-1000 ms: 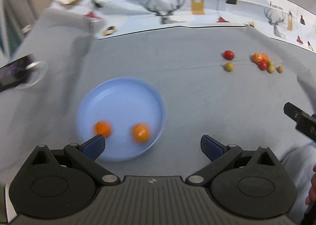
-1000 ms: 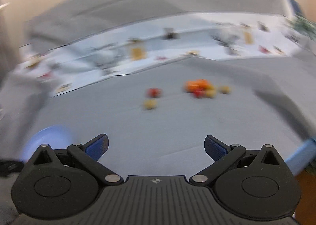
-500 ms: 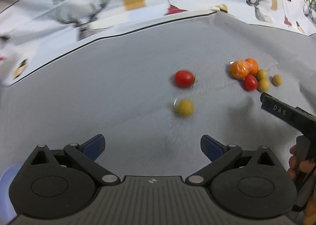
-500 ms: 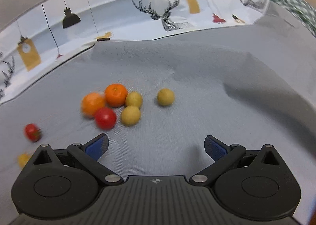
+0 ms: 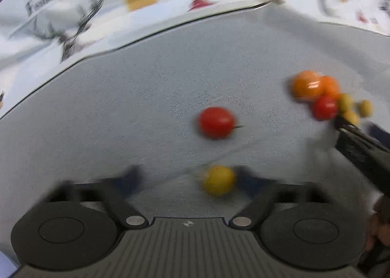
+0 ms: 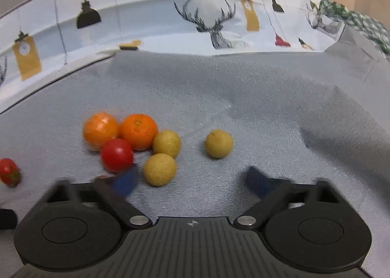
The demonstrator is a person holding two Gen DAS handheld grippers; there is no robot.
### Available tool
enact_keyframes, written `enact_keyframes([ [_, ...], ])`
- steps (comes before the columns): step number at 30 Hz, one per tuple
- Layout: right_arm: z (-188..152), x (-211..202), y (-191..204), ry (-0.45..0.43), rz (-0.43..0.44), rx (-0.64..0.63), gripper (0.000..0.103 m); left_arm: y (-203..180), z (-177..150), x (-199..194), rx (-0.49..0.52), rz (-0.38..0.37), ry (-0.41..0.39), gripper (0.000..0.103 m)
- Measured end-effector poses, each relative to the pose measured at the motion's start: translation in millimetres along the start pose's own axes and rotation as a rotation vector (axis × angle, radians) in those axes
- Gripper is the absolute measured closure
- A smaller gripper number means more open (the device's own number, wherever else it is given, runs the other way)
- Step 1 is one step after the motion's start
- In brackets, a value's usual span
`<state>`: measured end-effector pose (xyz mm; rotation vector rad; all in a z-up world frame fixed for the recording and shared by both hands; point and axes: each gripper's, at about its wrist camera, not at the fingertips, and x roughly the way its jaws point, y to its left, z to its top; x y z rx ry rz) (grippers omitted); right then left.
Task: Organize fruits
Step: 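Grasp a yellow-green fruit with the right gripper while the left gripper grasps another, then carry both yellow-green fruits to the blue plate and release them there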
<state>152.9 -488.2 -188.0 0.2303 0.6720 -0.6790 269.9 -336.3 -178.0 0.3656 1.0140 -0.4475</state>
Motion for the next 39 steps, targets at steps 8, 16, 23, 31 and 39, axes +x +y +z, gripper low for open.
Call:
enact_keyframes([
  [8,1.3,-13.7,-9.9,-0.04,0.02,0.052,0.074,-13.1,-15.5,-41.3,0.067,-0.021,-0.035,0.073],
  [16,4.7,-50.6,-59.2,-0.039,-0.051,0.19,0.074,16.0,-62.2,-143.7,0.007,-0.013,-0.048,0.073],
  [23,-1.2,-161.9,-67.2,-0.089,0.1,0.179,0.074,51.5,-121.1,-240.0,-0.059,0.024,-0.074,0.073],
  [31,-25.7,-318.7,-22.9,-0.119,0.478,0.002,0.073,100.4,-199.0,-320.7,-0.174,0.059,-0.073,0.073],
  [39,-48.4,-419.1,31.6,-0.097,0.769,-0.198,0.073,136.0,-282.4,-385.2,-0.28,0.11,-0.146,0.073],
])
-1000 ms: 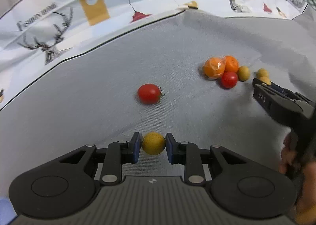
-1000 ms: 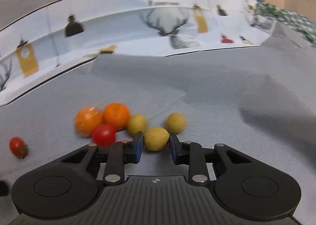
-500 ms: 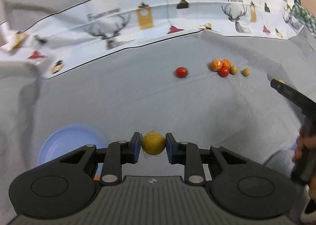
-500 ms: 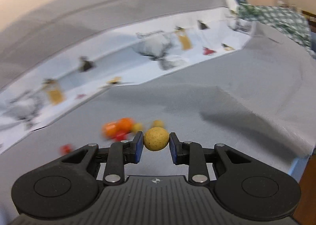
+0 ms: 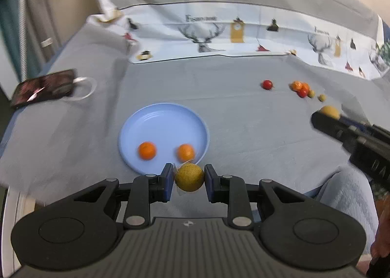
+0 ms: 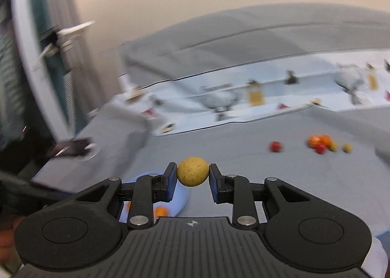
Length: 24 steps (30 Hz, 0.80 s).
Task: Organize fruits
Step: 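Carry both yellow-green fruits to the blue plate and release them there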
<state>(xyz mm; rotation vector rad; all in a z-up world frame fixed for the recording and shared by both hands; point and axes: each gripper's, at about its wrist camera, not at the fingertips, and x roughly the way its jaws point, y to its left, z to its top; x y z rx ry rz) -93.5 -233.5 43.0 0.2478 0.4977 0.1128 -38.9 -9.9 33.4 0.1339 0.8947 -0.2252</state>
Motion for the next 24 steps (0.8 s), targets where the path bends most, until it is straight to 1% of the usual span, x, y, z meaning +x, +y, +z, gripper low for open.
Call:
enact_keyframes([
  [5,-21.8,-11.4,45.4,0.087,0.057,-0.108,0.073,18.6,-28.7,-24.2,-0.042,0.002,-0.036,0.073],
  [7,-29.7,-16.5,61.7,0.106,0.067,-0.153,0.073,23.1,-32.8,-31.6,-0.052,-0.006,-0.057,0.073],
  [9,-30.9,-21.7,71.4,0.105,0.064,-0.183,0.073,26.6,-35.9,-37.9,-0.06,-0.013,-0.076,0.073],
  [15,-30.5,-26.2,78.1,0.104,0.038,-0.197,0.073,30.1,-41.2,-48.1,-0.068,-0.035,-0.107,0.073],
  [24,-31.6,-23.4,83.3,0.109,0.034,-0.226,0.073,36.3,-41.1,-45.3,-0.083,-0.041,-0.102,0.073],
])
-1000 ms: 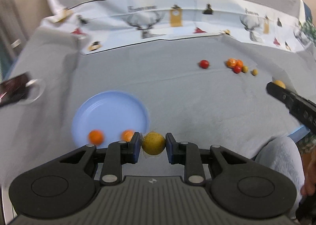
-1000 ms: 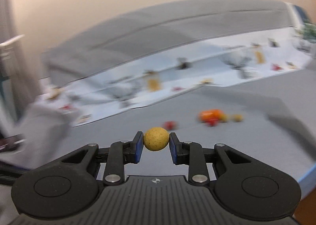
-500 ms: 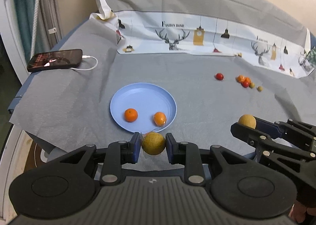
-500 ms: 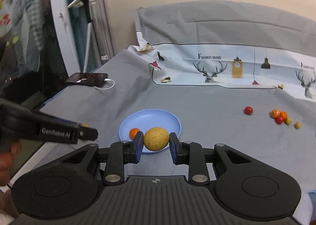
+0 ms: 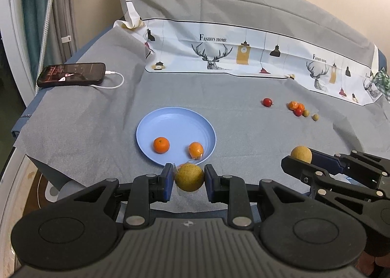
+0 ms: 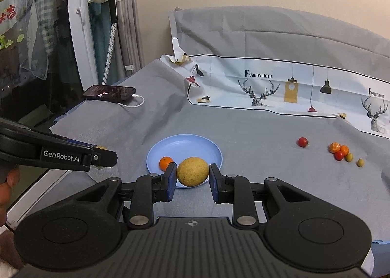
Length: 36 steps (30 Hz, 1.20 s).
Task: Organize fruits
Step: 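Carry both yellow-green fruits to the blue plate and release them there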
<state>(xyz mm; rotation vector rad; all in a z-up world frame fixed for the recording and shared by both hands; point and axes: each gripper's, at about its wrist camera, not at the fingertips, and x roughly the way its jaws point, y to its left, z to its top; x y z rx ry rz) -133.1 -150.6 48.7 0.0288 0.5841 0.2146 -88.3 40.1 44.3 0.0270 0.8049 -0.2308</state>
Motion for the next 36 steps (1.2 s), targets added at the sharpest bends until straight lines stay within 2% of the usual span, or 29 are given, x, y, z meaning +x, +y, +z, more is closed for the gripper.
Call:
enact_keyframes([
  [26,-2.1,21.5,-9.3,0.067,0.0,0.035,0.073,1.9,8.4,29.8,0.009,-0.005,0.052,0.073],
  [36,0.6,45.6,-12.6,0.117,0.0,0.032,0.073,10.9,20.6,55.5,-0.005,0.016,0.081,0.073],
])
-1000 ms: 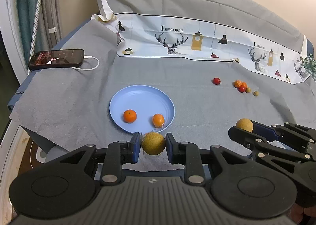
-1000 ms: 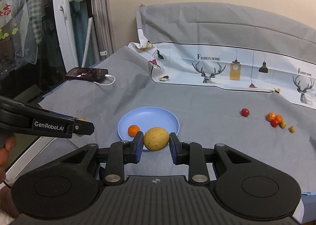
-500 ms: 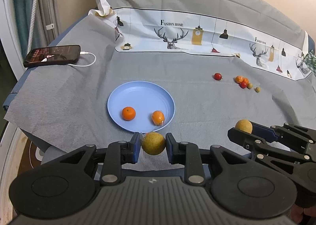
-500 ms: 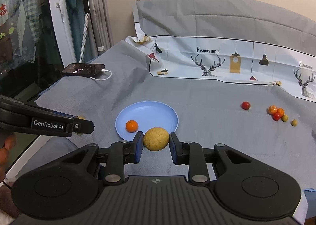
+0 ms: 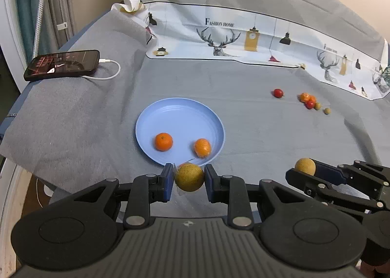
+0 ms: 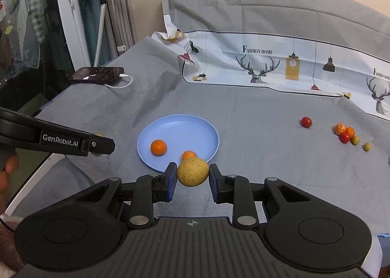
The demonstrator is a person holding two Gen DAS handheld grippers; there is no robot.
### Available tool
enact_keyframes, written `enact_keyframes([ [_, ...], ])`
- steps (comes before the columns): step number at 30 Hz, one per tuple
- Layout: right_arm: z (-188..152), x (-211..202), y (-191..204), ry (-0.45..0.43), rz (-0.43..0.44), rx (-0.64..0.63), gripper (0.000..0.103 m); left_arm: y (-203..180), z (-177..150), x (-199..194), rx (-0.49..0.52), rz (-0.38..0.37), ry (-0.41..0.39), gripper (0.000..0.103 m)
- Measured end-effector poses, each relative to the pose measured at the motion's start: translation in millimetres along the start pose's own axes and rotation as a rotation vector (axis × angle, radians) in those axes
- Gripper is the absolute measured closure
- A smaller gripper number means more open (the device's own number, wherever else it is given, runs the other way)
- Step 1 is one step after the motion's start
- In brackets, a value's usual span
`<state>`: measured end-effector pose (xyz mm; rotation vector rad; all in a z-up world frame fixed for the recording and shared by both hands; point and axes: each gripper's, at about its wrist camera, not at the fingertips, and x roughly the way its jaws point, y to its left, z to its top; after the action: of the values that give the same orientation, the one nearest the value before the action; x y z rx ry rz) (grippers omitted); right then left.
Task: Organize fruits
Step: 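Carry both yellow-green fruits to the blue plate and release them there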
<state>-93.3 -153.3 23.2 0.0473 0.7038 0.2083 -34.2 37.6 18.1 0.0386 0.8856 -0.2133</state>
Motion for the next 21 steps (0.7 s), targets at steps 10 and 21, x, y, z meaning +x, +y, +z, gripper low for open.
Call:
enact_keyframes([
  [10,17.0,51.0,-5.1,0.05,0.018,0.011,0.073,11.2,37.4,55.9,-0.01,0.036,0.044,0.073],
  [21,37.3,137.3,-18.2,0.121,0.037,0.039,0.073,14.4,75.9,138.8,0.016,0.107,0.12,0.073],
])
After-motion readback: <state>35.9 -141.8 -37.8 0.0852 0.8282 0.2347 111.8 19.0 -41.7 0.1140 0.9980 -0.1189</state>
